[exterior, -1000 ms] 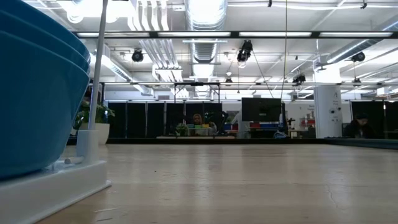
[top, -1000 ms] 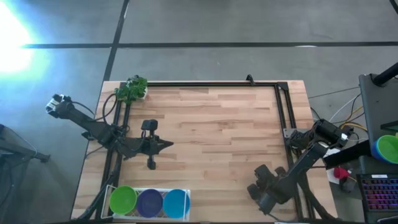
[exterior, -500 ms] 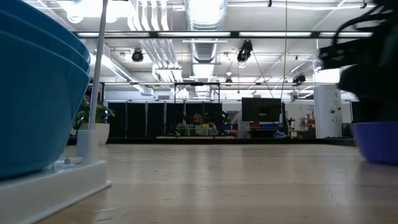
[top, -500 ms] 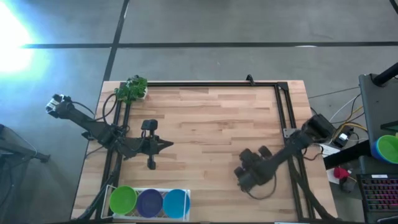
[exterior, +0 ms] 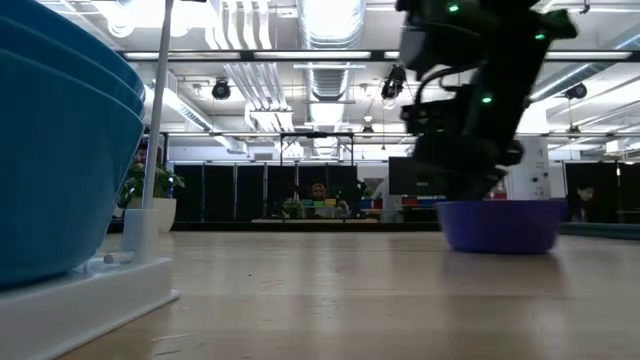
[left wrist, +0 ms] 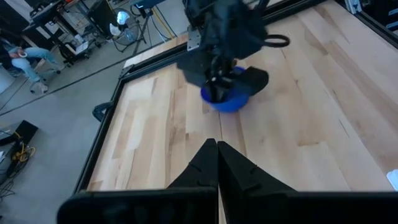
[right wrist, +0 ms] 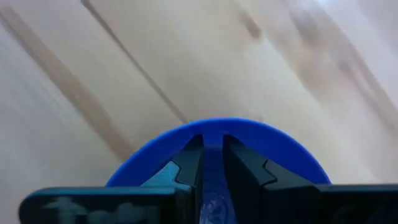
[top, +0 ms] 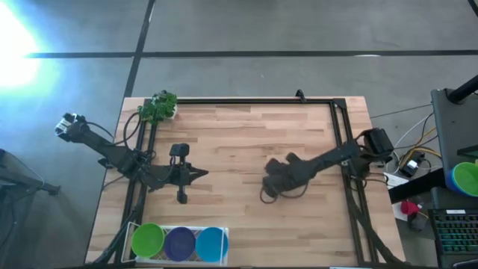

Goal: Pick & Place Mini bowls
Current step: Stack the purple bowl on the purple bowl on the shelf

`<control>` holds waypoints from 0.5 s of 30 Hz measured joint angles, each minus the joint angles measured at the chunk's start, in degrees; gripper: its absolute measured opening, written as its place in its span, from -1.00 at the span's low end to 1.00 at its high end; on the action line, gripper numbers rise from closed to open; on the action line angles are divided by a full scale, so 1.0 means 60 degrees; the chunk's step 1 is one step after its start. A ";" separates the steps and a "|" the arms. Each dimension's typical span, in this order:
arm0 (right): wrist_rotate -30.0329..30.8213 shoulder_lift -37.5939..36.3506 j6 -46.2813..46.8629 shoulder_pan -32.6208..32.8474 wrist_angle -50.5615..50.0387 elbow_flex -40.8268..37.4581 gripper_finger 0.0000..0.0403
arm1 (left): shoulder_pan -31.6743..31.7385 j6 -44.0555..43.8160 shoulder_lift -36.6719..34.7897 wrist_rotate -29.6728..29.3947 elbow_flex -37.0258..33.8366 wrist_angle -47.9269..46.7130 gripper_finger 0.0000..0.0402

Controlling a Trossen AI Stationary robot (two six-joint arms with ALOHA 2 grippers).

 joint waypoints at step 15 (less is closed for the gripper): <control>-0.0220 -0.0004 -0.4286 -0.1878 0.4860 0.0004 -0.71 | 0.0000 -0.0258 0.0000 -0.0004 0.0000 -0.0233 -1.00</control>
